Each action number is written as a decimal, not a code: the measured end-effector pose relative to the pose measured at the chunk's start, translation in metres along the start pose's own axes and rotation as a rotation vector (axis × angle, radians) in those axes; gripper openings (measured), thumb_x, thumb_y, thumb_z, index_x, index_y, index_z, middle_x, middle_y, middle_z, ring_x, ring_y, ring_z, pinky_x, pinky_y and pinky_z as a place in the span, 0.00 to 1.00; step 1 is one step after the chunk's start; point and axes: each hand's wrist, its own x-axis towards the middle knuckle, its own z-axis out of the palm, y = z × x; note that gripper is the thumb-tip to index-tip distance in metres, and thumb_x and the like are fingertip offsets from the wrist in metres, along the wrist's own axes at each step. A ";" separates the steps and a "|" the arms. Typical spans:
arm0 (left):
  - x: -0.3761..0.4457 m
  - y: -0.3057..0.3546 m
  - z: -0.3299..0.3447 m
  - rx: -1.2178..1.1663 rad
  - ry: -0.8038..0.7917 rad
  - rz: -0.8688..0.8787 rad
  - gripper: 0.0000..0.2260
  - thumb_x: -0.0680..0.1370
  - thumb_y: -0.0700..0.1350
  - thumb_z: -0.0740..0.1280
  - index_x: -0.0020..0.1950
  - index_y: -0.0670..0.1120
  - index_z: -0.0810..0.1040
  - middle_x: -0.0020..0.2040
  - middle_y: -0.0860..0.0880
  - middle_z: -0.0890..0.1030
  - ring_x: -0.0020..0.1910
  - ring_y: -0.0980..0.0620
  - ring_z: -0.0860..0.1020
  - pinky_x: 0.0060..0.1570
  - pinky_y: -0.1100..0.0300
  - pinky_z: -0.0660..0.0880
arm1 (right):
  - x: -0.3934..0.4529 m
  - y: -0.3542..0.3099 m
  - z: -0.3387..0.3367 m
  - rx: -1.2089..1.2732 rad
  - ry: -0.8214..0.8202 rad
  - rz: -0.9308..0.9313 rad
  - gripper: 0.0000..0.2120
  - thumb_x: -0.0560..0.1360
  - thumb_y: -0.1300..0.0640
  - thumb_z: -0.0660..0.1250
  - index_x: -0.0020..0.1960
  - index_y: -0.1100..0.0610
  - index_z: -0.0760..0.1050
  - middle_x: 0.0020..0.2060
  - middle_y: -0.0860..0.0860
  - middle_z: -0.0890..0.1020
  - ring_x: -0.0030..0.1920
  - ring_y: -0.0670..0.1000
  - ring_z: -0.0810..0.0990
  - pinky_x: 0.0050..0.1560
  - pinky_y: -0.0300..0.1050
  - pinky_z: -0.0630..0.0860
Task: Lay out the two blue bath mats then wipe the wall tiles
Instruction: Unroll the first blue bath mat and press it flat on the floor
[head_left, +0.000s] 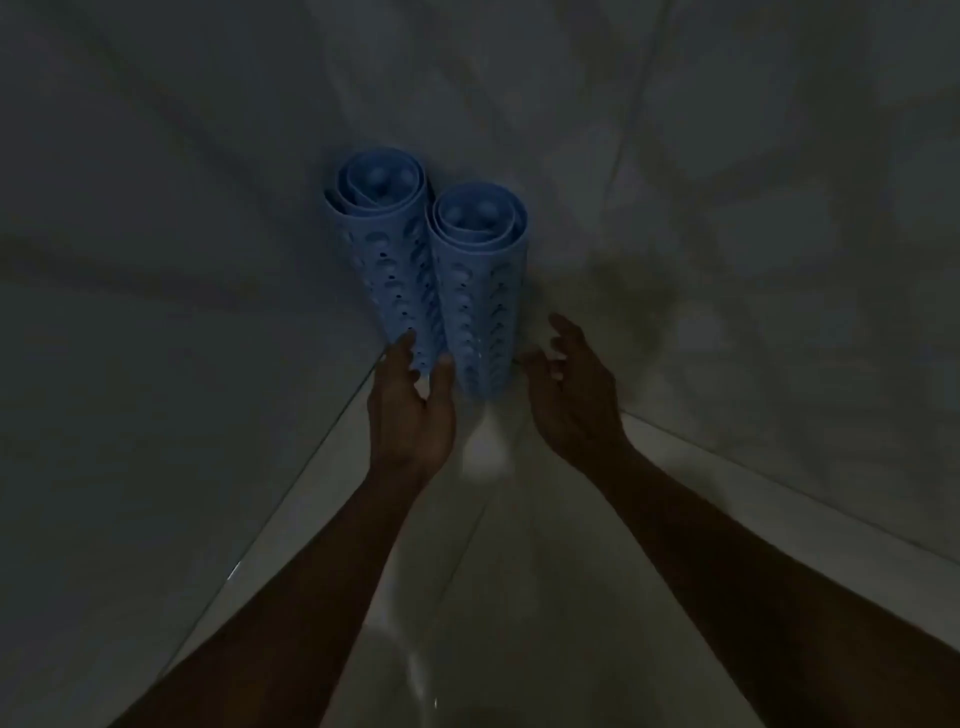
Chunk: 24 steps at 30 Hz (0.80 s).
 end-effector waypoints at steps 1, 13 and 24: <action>0.009 -0.009 0.010 -0.039 0.022 0.045 0.25 0.83 0.52 0.62 0.78 0.45 0.64 0.72 0.47 0.72 0.67 0.51 0.74 0.68 0.53 0.71 | 0.007 0.011 0.008 0.008 0.009 -0.031 0.26 0.84 0.51 0.60 0.80 0.54 0.60 0.73 0.55 0.71 0.67 0.54 0.75 0.69 0.48 0.71; 0.097 -0.077 0.082 -0.124 0.030 0.427 0.22 0.84 0.57 0.55 0.77 0.52 0.65 0.71 0.54 0.73 0.67 0.56 0.73 0.69 0.52 0.71 | 0.111 0.093 0.081 0.137 0.089 -0.428 0.29 0.83 0.38 0.52 0.78 0.51 0.62 0.73 0.50 0.72 0.71 0.50 0.72 0.71 0.56 0.70; 0.120 -0.086 0.085 -0.209 -0.076 0.595 0.19 0.85 0.53 0.56 0.76 0.52 0.68 0.72 0.54 0.74 0.71 0.55 0.72 0.70 0.46 0.71 | 0.117 0.093 0.087 0.191 0.138 -0.442 0.28 0.82 0.37 0.55 0.73 0.53 0.70 0.66 0.50 0.78 0.66 0.51 0.77 0.66 0.57 0.73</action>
